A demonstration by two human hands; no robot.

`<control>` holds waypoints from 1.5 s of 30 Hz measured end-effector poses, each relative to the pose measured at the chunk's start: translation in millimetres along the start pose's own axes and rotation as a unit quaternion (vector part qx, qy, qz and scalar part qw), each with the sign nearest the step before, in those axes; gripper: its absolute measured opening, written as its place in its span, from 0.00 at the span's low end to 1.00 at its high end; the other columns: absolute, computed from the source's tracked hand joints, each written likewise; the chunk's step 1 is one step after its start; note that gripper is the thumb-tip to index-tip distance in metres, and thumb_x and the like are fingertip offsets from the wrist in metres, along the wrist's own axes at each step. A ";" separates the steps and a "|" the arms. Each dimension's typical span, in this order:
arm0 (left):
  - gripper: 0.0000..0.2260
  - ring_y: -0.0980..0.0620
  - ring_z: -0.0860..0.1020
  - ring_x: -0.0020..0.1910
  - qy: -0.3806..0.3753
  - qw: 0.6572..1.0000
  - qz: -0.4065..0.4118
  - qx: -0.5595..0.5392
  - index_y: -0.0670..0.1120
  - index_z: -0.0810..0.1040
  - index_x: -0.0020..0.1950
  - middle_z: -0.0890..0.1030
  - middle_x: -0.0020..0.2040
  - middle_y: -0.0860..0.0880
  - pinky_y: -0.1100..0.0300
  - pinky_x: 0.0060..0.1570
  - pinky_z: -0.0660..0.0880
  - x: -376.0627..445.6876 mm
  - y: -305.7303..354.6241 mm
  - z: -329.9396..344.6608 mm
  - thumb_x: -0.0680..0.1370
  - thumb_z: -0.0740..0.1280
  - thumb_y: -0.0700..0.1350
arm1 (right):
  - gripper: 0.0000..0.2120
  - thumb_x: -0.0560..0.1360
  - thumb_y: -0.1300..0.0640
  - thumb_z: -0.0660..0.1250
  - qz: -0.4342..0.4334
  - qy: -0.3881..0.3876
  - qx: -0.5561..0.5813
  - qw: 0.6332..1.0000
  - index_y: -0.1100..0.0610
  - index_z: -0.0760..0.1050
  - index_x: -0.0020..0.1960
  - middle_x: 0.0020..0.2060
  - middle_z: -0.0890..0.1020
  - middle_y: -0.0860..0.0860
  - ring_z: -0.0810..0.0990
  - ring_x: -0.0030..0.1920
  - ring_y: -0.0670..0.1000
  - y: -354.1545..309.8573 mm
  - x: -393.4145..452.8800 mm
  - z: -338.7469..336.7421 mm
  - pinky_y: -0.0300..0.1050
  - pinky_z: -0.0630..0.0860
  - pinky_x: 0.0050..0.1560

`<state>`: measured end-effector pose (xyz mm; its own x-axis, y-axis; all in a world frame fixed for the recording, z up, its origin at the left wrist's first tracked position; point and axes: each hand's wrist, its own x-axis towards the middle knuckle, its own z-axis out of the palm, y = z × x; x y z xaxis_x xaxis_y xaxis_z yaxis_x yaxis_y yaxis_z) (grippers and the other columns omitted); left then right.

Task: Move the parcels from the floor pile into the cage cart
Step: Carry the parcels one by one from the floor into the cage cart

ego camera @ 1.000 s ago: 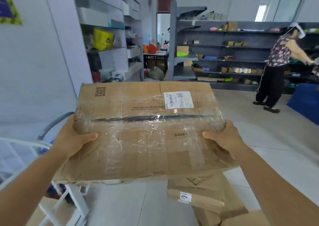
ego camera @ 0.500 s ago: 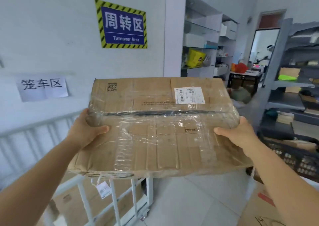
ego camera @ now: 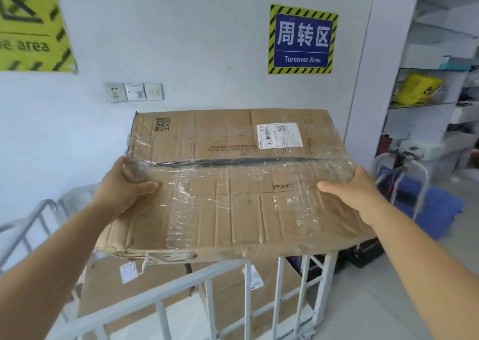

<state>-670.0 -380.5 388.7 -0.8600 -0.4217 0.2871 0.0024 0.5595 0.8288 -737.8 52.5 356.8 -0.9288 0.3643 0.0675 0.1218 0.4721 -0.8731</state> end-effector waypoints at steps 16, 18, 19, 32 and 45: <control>0.30 0.49 0.73 0.41 0.105 0.979 -0.157 0.071 0.47 0.70 0.65 0.76 0.52 0.44 0.55 0.38 0.68 54.7 -178.7 -122.7 0.68 0.78 0.47 | 0.55 0.61 0.43 0.81 -0.051 -0.183 -0.032 0.981 0.50 0.54 0.78 0.74 0.65 0.53 0.67 0.72 0.59 -94.0 29.2 267.8 0.58 0.69 0.68; 0.30 0.54 0.71 0.37 0.104 0.975 -0.180 0.076 0.46 0.69 0.67 0.74 0.50 0.45 0.59 0.32 0.66 66.6 -198.3 -123.5 0.69 0.78 0.46 | 0.54 0.59 0.42 0.81 -0.048 -0.213 -0.032 0.975 0.50 0.56 0.77 0.72 0.67 0.53 0.69 0.70 0.59 -97.0 39.9 300.2 0.57 0.70 0.66; 0.31 0.55 0.71 0.37 0.102 0.972 -0.192 0.084 0.46 0.69 0.68 0.74 0.51 0.46 0.60 0.32 0.66 73.7 -208.4 -123.4 0.69 0.78 0.46 | 0.53 0.59 0.42 0.81 -0.045 -0.227 -0.036 0.972 0.50 0.57 0.76 0.72 0.67 0.53 0.69 0.69 0.59 -97.4 45.1 316.4 0.58 0.71 0.66; 0.42 0.42 0.73 0.63 -0.011 0.902 -0.400 0.163 0.44 0.61 0.75 0.74 0.67 0.43 0.52 0.59 0.70 133.4 -344.9 -61.5 0.68 0.78 0.49 | 0.43 0.64 0.52 0.81 0.082 -0.378 -0.151 0.910 0.60 0.63 0.72 0.67 0.73 0.57 0.74 0.63 0.58 -17.0 105.5 489.2 0.50 0.71 0.60; 0.38 0.44 0.76 0.55 -0.110 0.845 -0.493 0.173 0.46 0.70 0.68 0.79 0.58 0.45 0.53 0.55 0.73 140.9 -492.6 -33.7 0.62 0.78 0.54 | 0.55 0.68 0.51 0.79 0.207 -0.421 -0.236 0.851 0.56 0.45 0.80 0.78 0.57 0.56 0.60 0.75 0.60 70.1 75.4 585.1 0.56 0.63 0.72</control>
<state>-775.2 -739.6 37.1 -0.4312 -0.6829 -0.5897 -0.8879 0.2053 0.4116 -1004.1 -356.6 18.1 -0.6694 -0.0337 -0.7421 0.4417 0.7852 -0.4341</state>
